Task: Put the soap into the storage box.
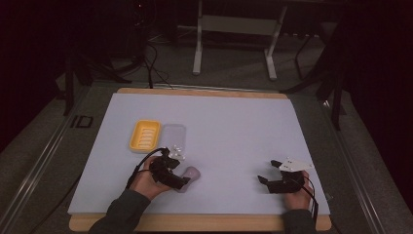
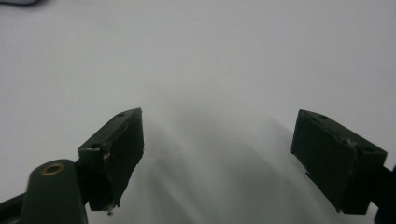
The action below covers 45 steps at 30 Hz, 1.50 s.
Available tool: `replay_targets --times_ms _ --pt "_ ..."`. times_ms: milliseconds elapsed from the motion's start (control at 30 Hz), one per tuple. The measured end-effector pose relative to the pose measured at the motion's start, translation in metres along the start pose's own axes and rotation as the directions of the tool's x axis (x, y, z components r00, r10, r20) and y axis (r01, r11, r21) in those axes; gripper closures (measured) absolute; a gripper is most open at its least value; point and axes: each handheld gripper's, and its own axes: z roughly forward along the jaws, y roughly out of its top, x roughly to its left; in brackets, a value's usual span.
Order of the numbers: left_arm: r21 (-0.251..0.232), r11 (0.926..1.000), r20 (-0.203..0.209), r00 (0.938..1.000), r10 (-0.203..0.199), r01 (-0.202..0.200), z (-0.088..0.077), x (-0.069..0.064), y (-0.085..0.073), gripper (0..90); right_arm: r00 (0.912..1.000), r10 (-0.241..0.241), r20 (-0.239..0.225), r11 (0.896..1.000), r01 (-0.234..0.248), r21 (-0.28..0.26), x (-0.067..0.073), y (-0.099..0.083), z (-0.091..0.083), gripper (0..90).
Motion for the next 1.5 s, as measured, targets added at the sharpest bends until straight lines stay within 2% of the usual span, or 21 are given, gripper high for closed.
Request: replay_targets --times_ms 100,600,900,1133,1300,1433,1500 --pt "0.013 0.9999 -0.014 0.9999 0.003 -0.003 0.004 -0.003 0.002 27.0 1.0000 0.000 -0.001 1.000 0.000 -0.001 0.000 0.000 0.000 16.9" --pt "0.077 0.9970 -0.008 1.0000 -0.004 0.004 0.022 -0.007 0.006 26.4 1.0000 -0.001 -0.004 1.000 0.001 -0.002 0.000 0.000 0.000 16.9" --pt "0.125 0.9921 -0.007 1.0000 0.001 0.000 0.027 -0.009 0.008 34.6 1.0000 -0.001 -0.006 1.000 0.001 -0.002 0.000 0.000 0.000 16.9" --pt "0.163 0.9860 0.002 0.9994 0.035 -0.035 0.028 -0.006 0.012 39.8 1.0000 -0.002 -0.006 1.000 0.002 -0.004 0.000 0.000 0.000 16.9" --pt "0.209 0.9756 0.004 0.9976 0.069 -0.068 0.027 -0.001 0.017 41.2 1.0000 -0.001 -0.007 1.000 0.001 -0.004 0.000 0.000 0.000 16.9" --pt "0.250 0.9636 0.013 0.9955 0.094 -0.094 0.028 0.002 0.023 42.3 1.0000 -0.001 -0.006 1.000 0.001 -0.003 0.000 0.000 0.000 16.9" --pt "0.275 0.9550 0.020 0.9937 0.110 -0.112 0.029 0.003 0.027 42.8 1.0000 -0.001 -0.007 1.000 0.001 -0.004 0.000 0.000 0.000 16.9"
